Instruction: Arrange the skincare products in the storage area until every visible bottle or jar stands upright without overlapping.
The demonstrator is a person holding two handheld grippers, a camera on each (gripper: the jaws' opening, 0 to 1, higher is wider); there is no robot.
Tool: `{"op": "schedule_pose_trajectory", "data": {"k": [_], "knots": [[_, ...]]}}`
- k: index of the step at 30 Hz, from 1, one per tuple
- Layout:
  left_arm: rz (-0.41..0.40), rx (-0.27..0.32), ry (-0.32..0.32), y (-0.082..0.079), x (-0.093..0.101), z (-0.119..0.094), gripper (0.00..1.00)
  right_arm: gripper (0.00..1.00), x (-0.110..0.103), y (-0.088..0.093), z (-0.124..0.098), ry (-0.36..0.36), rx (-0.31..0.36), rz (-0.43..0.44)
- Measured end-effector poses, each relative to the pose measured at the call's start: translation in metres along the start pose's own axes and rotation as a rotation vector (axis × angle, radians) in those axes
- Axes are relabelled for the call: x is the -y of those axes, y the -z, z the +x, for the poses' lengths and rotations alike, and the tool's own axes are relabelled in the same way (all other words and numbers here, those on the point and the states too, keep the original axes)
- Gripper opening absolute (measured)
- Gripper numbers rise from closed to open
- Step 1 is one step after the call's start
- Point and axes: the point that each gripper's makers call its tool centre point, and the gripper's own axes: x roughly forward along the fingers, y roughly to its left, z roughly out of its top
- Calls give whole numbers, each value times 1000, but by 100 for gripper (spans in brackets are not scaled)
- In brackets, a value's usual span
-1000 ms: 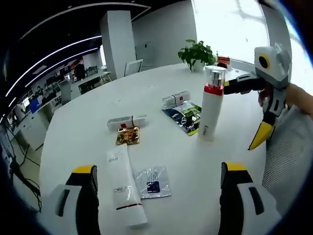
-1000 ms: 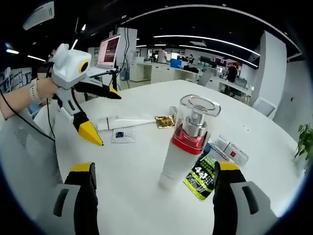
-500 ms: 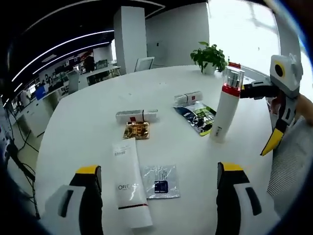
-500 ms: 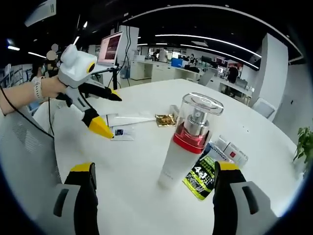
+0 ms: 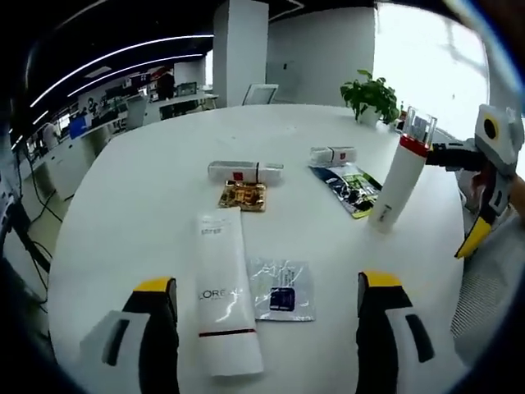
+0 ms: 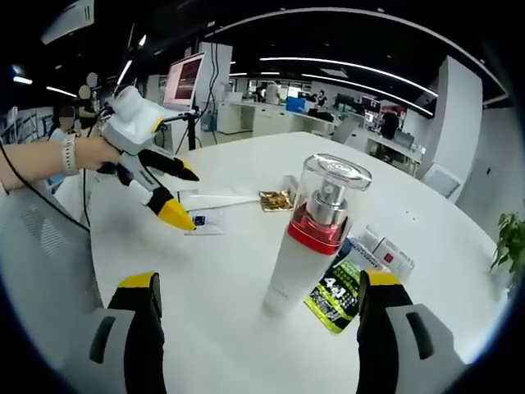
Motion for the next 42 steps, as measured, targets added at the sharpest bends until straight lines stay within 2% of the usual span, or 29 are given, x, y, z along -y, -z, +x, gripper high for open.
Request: {"op": "schedule_pose_trajectory", "data": {"k": [2,6,9,10,12,19,30,34,42], "knots": [[12,-7,-18,2,-3,1,73,100,0,1,0,1,-3,0],[-38,-35,-18,9,-4,0,68,100,-1,1,1,-4,-7,-6],[-49,-61,-29,14,-5,-2,55,100,-1,1,1,-4,-7,-10],[-57,-69,-54,15,-10,-1,53,100,-1,1,1,-7,-6,-10],[-57,-72,-54,16,-11,0,49,100,-2,1,1,-11,-8,-10],[-59,-95,-70,22,-13,1,45,100,-2,1,2,-14,-10,-16],[-58,-86,-113,22,-22,5,40,100,-3,-4,1,-20,14,-12],[-68,-95,-150,26,-28,9,34,100,-3,-5,1,-21,13,-10],[-80,-73,-167,26,-27,10,33,100,-4,-7,0,-28,20,-15]]}}
